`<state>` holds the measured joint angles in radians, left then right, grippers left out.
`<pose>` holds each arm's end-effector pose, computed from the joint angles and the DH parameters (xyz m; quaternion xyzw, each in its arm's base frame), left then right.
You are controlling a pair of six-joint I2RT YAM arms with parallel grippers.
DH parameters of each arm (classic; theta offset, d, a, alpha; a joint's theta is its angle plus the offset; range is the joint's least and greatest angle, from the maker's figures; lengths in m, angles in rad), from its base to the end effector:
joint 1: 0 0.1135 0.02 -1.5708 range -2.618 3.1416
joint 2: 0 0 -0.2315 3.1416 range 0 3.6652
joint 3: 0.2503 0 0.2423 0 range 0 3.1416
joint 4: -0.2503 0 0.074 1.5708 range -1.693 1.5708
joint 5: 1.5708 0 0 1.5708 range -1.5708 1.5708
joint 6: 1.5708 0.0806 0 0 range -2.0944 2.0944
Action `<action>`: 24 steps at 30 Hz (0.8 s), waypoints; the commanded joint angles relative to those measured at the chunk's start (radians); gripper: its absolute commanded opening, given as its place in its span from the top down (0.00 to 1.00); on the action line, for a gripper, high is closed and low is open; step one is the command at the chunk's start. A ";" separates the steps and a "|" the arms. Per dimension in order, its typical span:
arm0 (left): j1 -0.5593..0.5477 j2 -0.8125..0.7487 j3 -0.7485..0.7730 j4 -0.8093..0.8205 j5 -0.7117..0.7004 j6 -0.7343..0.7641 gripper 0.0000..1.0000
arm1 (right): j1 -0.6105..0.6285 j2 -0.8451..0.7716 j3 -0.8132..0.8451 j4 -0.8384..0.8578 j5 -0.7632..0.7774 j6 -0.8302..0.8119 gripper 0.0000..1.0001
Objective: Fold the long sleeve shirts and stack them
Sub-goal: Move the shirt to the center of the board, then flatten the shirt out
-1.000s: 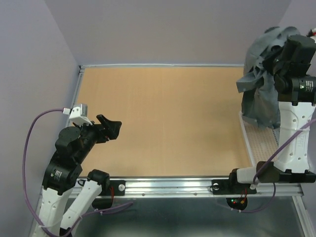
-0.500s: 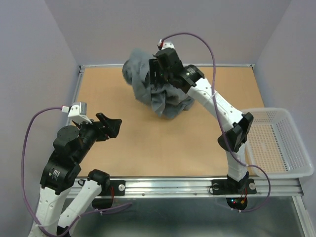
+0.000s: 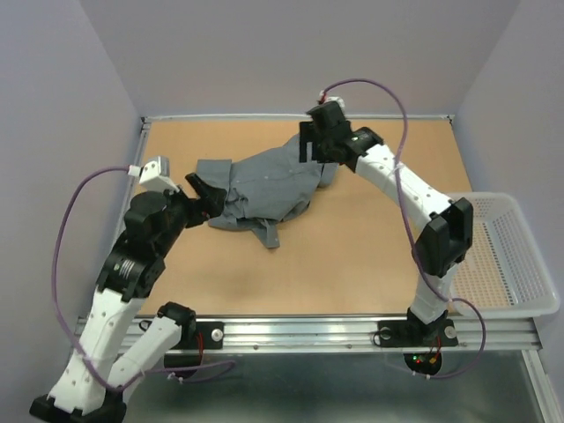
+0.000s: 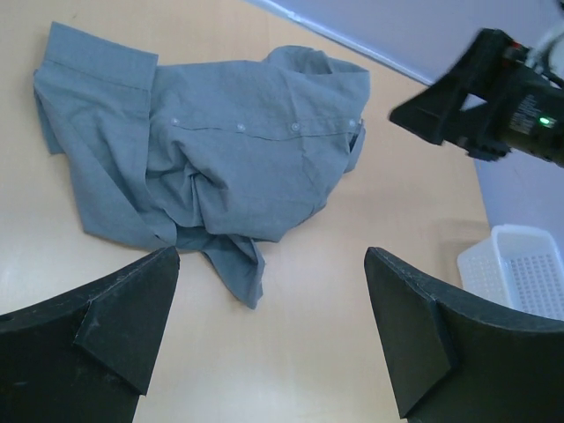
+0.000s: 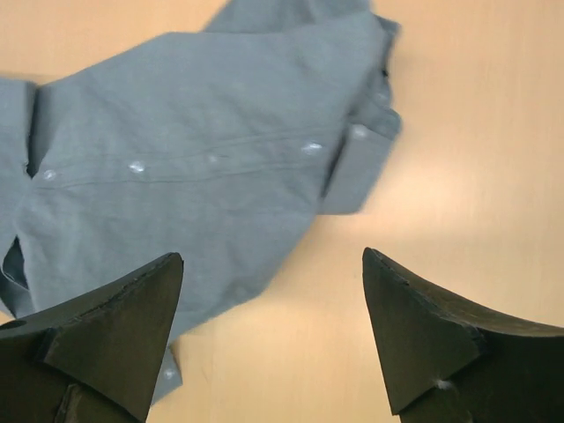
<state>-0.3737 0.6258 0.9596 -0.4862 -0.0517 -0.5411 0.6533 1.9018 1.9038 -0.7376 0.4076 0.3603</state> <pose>0.1758 -0.0645 0.3593 -0.0802 0.7546 -0.2699 0.5928 0.3685 0.2418 0.2936 -0.0495 0.8975 0.0310 0.4370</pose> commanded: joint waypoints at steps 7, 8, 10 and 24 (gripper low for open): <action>-0.004 0.423 -0.065 0.354 0.012 -0.137 0.01 | -0.506 -0.162 -0.489 0.466 -0.545 0.273 0.20; -0.001 0.489 -0.065 0.388 0.016 -0.144 0.01 | -0.509 -0.152 -0.508 0.495 -0.562 0.285 0.20; 0.001 0.552 -0.065 0.415 0.032 -0.167 0.01 | -0.511 -0.130 -0.581 0.598 -0.618 0.316 0.20; 0.058 0.959 0.014 0.581 0.170 -0.197 0.03 | -0.436 0.094 -0.756 1.159 -0.845 0.493 0.20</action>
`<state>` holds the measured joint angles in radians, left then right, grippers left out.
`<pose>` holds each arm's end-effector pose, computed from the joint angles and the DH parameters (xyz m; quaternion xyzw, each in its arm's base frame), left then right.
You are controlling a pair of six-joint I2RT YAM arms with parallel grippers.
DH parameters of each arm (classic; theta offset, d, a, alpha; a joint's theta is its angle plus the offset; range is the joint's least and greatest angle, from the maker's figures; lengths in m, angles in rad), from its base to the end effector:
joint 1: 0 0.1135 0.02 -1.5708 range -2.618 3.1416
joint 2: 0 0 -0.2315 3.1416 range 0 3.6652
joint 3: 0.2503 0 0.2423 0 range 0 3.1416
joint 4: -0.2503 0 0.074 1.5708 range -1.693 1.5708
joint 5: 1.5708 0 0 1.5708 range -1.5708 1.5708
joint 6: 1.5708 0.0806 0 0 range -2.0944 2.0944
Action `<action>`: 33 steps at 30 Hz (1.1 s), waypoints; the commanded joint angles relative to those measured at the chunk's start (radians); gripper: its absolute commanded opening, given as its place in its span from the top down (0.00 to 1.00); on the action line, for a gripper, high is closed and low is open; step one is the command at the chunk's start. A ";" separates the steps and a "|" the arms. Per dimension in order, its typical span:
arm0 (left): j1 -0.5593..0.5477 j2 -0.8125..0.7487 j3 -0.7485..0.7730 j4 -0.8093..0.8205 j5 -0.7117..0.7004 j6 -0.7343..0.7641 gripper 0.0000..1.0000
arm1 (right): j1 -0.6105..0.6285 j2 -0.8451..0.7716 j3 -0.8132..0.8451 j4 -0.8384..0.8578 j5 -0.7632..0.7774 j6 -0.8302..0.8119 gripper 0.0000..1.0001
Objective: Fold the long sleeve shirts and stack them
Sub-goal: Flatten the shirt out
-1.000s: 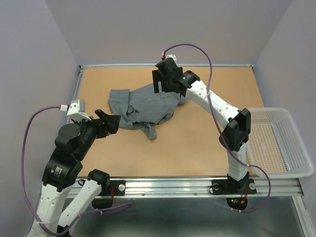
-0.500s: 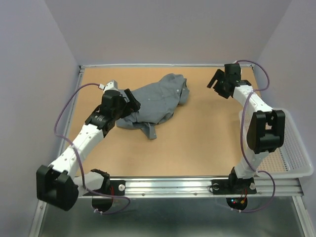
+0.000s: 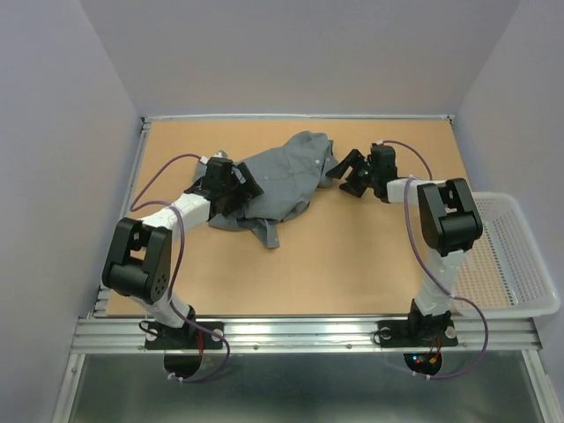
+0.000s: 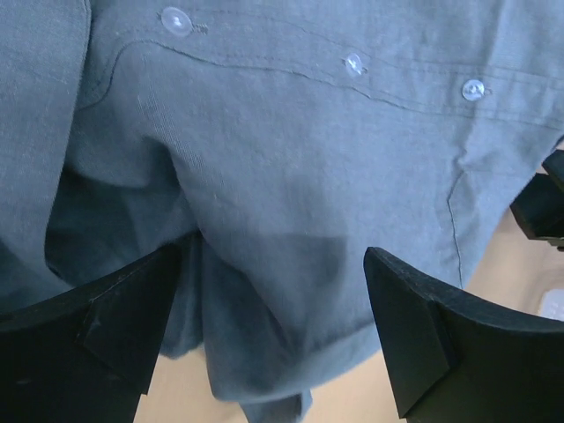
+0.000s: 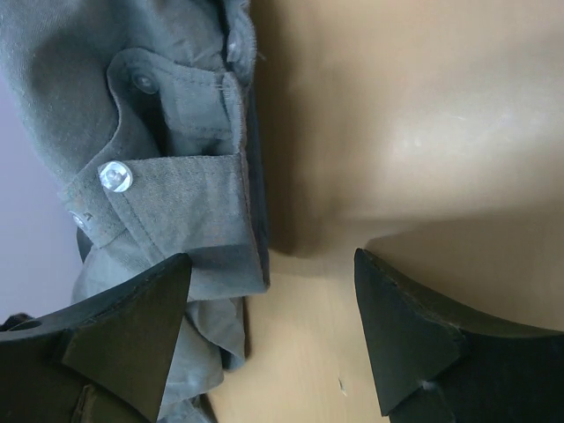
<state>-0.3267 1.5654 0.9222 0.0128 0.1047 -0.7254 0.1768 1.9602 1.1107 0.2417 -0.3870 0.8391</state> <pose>0.3450 -0.1258 0.1614 -0.1531 0.8773 -0.2675 0.3678 0.4179 0.1056 0.1061 0.1986 0.8515 0.3700 0.3142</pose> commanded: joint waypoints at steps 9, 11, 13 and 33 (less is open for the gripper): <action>0.011 0.102 0.049 0.142 0.010 -0.026 0.41 | 0.061 0.128 0.044 0.335 -0.115 -0.023 0.26; 0.011 0.102 0.052 0.145 -0.002 -0.017 0.63 | 0.061 0.143 0.055 0.360 -0.142 -0.032 0.32; 0.012 0.099 0.063 0.144 -0.016 0.007 0.71 | 0.061 0.144 0.075 0.375 -0.148 -0.049 0.55; 0.044 -0.120 0.434 -0.146 -0.398 0.264 0.97 | 0.032 -0.354 0.578 -0.582 0.336 -0.564 0.99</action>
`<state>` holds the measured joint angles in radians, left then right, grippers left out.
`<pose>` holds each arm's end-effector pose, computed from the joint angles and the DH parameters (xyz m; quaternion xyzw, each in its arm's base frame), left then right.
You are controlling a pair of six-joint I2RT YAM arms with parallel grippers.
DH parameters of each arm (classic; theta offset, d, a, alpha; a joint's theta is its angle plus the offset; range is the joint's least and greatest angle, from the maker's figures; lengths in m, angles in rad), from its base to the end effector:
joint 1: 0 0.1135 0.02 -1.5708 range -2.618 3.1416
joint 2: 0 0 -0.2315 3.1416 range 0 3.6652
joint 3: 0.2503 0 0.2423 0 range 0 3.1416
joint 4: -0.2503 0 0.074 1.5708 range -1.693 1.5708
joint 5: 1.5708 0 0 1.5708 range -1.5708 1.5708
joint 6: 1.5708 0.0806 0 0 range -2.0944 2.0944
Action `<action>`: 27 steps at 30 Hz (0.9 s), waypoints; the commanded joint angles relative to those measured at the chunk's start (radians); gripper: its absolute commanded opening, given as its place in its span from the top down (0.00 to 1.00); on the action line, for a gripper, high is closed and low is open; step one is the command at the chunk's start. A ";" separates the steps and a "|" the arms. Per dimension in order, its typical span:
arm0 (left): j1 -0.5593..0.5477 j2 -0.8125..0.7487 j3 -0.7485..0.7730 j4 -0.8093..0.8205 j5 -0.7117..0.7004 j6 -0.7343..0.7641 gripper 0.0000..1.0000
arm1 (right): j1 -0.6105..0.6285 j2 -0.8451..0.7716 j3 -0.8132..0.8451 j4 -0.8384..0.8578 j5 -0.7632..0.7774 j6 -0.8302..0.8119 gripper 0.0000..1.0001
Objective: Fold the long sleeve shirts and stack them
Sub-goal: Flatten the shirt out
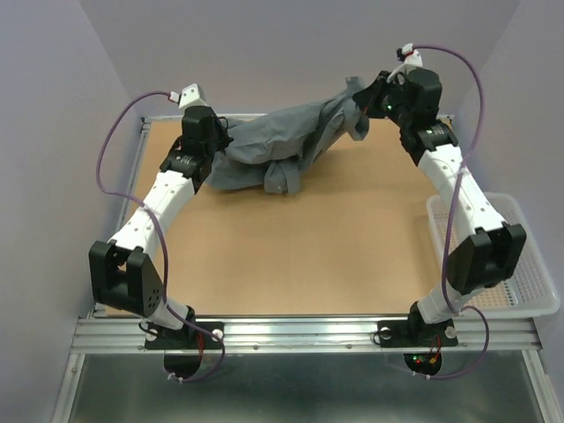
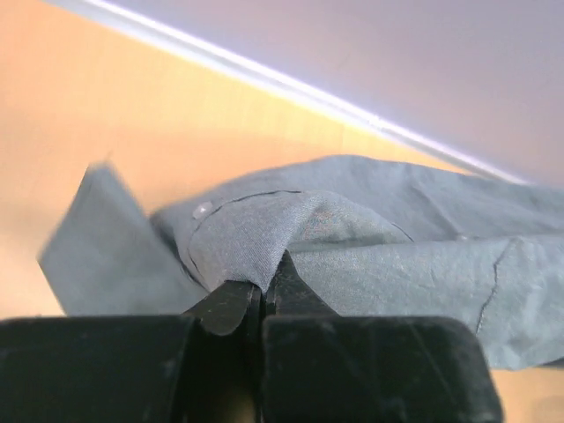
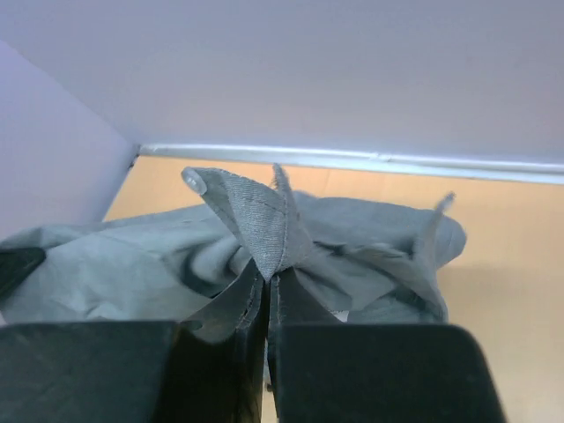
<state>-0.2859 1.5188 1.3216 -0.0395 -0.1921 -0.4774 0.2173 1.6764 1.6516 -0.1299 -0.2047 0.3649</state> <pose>0.3869 -0.0977 0.3216 -0.1338 0.7728 -0.1594 0.5996 0.4180 0.1091 0.3743 -0.0105 0.7585 0.2600 0.5975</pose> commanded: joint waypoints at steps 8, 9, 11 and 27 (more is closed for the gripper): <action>0.005 -0.129 -0.096 -0.158 0.006 -0.009 0.49 | -0.010 -0.130 -0.133 -0.419 0.399 -0.020 0.51; 0.005 -0.166 -0.104 -0.155 0.029 0.000 0.46 | -0.010 -0.147 -0.142 -0.433 0.403 -0.020 0.42; 0.005 -0.209 -0.120 -0.163 0.055 0.010 0.36 | -0.009 -0.162 -0.159 -0.468 0.383 -0.029 0.34; 0.076 0.013 -0.158 -0.130 0.048 -0.081 0.23 | 0.039 -0.136 -0.427 -0.320 0.131 0.173 0.26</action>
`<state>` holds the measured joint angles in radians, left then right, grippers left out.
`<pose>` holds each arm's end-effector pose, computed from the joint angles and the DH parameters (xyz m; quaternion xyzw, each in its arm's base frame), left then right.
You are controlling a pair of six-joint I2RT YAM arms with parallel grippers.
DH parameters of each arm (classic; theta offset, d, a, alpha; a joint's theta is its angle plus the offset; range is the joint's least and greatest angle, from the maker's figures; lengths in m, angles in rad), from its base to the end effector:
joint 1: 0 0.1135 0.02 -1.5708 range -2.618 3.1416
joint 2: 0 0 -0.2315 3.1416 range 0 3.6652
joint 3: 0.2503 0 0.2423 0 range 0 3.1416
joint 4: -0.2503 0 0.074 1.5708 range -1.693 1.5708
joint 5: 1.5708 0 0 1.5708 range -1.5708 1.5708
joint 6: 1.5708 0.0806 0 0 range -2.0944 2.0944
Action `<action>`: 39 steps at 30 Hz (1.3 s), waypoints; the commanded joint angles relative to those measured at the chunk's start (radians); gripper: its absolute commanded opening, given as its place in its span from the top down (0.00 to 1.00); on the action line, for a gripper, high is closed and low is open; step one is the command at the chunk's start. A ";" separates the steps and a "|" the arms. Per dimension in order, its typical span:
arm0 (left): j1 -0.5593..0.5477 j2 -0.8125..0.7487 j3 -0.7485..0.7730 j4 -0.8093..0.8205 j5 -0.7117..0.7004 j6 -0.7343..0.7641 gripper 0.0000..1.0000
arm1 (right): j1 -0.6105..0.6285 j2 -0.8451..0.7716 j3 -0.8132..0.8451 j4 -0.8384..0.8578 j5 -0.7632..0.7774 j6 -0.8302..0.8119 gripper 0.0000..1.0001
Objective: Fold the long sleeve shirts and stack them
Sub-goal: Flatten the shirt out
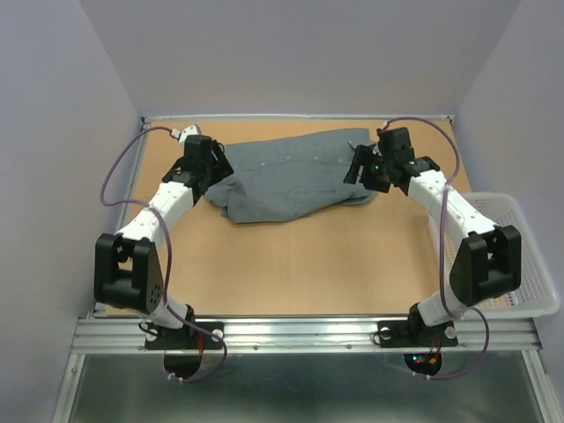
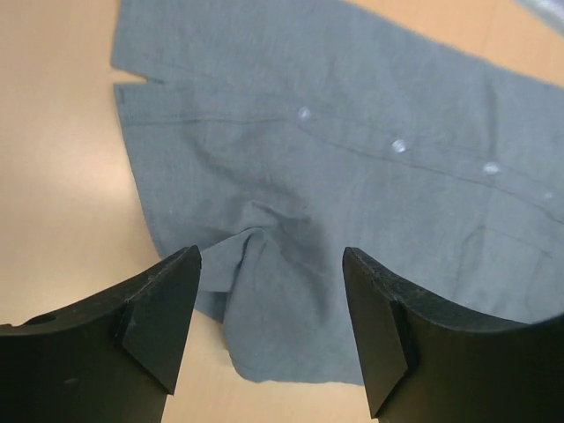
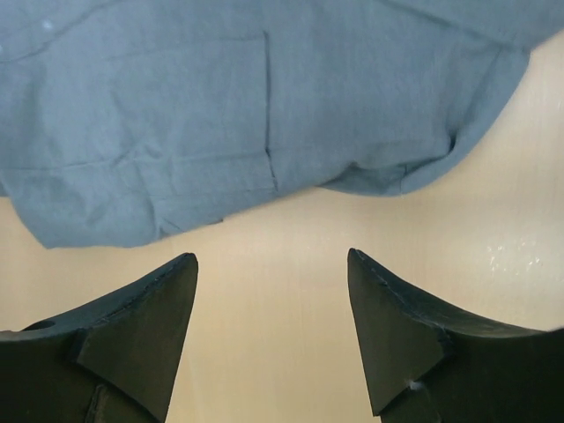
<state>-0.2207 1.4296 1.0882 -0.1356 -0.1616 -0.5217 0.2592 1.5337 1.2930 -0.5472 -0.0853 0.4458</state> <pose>0.3591 -0.0673 0.2502 -0.1691 0.8354 -0.1238 0.5080 0.3487 0.0996 0.2378 0.0698 0.9210 0.1686 0.3441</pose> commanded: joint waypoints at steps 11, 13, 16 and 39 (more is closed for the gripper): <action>0.099 0.101 -0.126 0.066 0.066 -0.135 0.28 | -0.080 0.022 -0.176 0.214 0.015 0.126 0.29; 0.099 0.118 -0.136 0.090 0.097 -0.153 0.28 | -0.078 0.031 -0.213 0.263 0.001 0.143 0.29; 0.099 0.135 -0.162 0.114 0.108 -0.179 0.28 | -0.080 0.048 -0.251 0.300 -0.010 0.159 0.30; 0.109 0.169 -0.128 0.216 0.004 -0.104 1.00 | -0.081 0.079 -0.409 0.517 -0.028 0.151 0.33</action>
<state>-0.1162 1.6478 0.8448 0.1299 -0.0906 -0.7101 0.1772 1.6314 0.9001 -0.0959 -0.1310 0.6075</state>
